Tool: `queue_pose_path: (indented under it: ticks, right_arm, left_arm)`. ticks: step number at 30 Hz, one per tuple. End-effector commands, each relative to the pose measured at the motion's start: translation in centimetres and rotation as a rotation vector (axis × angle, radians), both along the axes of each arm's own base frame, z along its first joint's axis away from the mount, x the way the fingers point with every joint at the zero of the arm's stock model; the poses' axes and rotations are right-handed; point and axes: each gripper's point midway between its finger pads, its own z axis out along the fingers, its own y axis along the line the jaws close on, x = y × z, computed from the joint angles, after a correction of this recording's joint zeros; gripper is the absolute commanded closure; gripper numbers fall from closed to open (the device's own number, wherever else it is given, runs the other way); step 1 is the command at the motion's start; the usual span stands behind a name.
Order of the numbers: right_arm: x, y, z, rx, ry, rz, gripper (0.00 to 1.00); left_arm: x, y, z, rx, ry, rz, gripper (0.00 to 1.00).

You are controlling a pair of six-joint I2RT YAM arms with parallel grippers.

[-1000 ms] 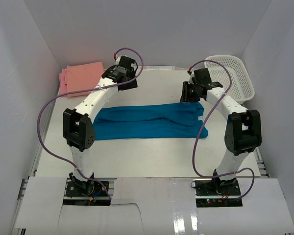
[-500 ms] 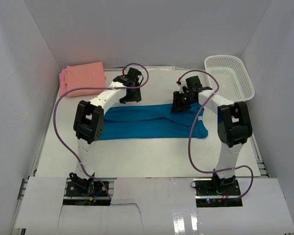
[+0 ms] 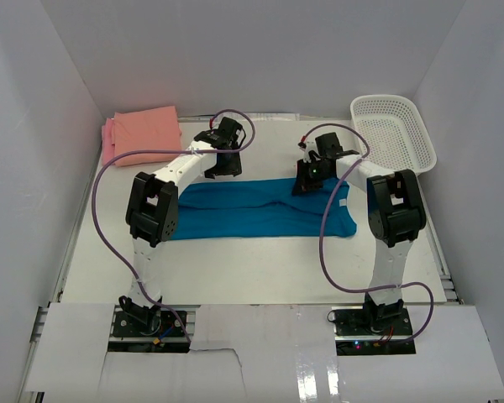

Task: Fold and stack the t-shirts
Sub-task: Fold the other side of the tshirt into a rectangle

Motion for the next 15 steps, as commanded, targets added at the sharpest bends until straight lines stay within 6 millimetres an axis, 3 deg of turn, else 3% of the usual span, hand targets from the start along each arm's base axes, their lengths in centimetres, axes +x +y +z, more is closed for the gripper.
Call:
queue_pose_path:
  ticks: [1, 9, 15]
  right_arm:
    - [-0.1, 1.6, 3.3, 0.05, -0.084, 0.051, 0.92]
    - [-2.6, 2.1, 5.8, 0.073, -0.119, 0.086, 0.91]
    - [-5.6, 2.6, 5.0, 0.075, -0.074, 0.111, 0.88]
  left_arm:
    - [0.3, 0.1, 3.0, -0.023, -0.066, 0.005, 0.25]
    - [0.0, 0.0, 2.6, -0.026, -0.055, 0.004, 0.25]
    - [0.0, -0.1, 2.4, -0.032, -0.05, -0.002, 0.25]
